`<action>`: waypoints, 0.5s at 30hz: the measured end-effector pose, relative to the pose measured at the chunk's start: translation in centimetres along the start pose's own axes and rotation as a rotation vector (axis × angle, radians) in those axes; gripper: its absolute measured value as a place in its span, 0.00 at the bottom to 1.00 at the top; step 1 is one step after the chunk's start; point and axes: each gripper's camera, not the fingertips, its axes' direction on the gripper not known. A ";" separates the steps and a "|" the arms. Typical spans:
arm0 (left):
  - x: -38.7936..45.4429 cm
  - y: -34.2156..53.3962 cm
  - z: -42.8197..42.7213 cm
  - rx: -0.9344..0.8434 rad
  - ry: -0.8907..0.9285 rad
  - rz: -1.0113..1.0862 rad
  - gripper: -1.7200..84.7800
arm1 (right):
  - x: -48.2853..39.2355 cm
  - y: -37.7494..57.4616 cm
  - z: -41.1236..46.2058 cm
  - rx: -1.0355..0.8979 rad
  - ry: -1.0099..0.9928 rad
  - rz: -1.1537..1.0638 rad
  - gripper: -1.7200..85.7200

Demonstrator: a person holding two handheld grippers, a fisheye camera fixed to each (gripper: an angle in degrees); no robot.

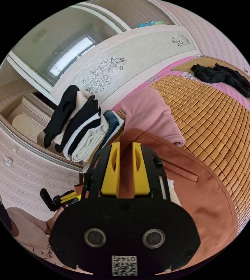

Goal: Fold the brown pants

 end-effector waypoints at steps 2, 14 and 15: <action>-1.9 0.4 2.6 -0.078 0.013 -0.075 0.06 | 0.9 0.3 2.1 -0.099 0.010 0.048 0.10; -4.5 0.3 4.4 -0.067 0.071 -0.154 0.08 | -2.6 9.7 9.2 -0.403 0.303 -0.320 0.11; -4.8 0.2 4.5 -0.066 0.081 -0.162 0.09 | -2.2 10.0 8.7 -0.378 0.292 -0.313 0.11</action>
